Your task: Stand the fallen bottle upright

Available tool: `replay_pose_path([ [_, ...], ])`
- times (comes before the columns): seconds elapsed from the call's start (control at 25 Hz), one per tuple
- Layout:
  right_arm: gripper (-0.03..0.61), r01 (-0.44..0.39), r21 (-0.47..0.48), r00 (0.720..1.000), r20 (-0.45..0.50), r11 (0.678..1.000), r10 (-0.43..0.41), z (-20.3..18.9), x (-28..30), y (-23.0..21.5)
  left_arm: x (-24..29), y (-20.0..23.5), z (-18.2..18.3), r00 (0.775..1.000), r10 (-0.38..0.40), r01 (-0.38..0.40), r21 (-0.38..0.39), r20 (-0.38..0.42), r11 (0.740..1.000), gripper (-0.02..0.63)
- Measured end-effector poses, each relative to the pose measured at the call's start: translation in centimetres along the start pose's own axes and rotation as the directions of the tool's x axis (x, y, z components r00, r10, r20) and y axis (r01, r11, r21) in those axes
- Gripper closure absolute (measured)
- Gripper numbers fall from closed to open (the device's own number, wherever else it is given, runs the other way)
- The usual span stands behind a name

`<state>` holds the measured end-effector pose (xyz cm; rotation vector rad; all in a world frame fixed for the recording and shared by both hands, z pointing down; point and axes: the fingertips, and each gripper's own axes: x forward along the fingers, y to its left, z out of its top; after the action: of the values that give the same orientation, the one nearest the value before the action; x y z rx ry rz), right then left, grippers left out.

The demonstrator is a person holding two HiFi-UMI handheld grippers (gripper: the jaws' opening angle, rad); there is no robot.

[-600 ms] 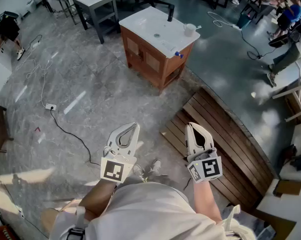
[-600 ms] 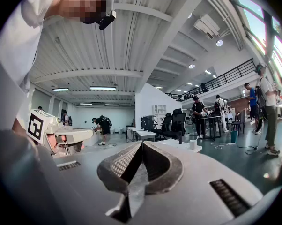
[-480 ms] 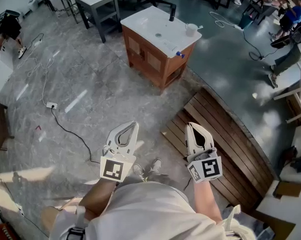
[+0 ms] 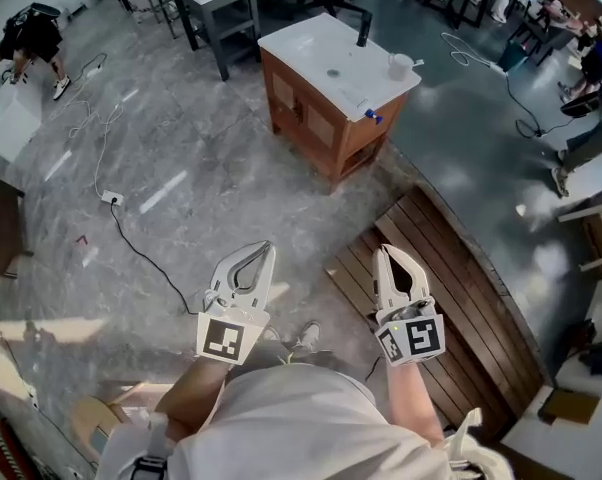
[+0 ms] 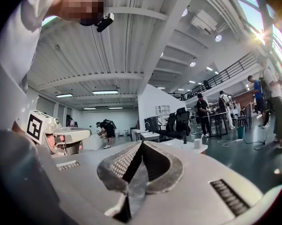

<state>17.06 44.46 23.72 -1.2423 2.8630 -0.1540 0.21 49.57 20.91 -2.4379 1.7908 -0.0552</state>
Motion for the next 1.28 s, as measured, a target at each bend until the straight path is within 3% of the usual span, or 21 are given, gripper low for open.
replay_pose_path([
  [0.36, 0.541, -0.044, -0.012, 0.999, 0.002, 0.999, 0.044, -0.2, 2.5, -1.9, 1.4, 0.4, -0.7, 0.998, 0.057, -0.057, 0.002, -0.007, 0.998, 0.598],
  [0.68, 0.541, -0.049, -0.005, 0.998, -0.046, 0.999, 0.048, -1.9, 7.8, -2.8, 6.3, 3.9, -3.8, 1.0, 0.02, -0.021, -0.05, -0.02, 0.999, 0.598],
  [1.28, 0.541, 0.063, 0.045, 0.99, -0.133, 0.997, -0.057, -2.4, 31.8, -7.2, 23.4, 23.5, -8.8, 0.995, -0.091, 0.086, -0.1, -0.043, 0.991, 0.598],
])
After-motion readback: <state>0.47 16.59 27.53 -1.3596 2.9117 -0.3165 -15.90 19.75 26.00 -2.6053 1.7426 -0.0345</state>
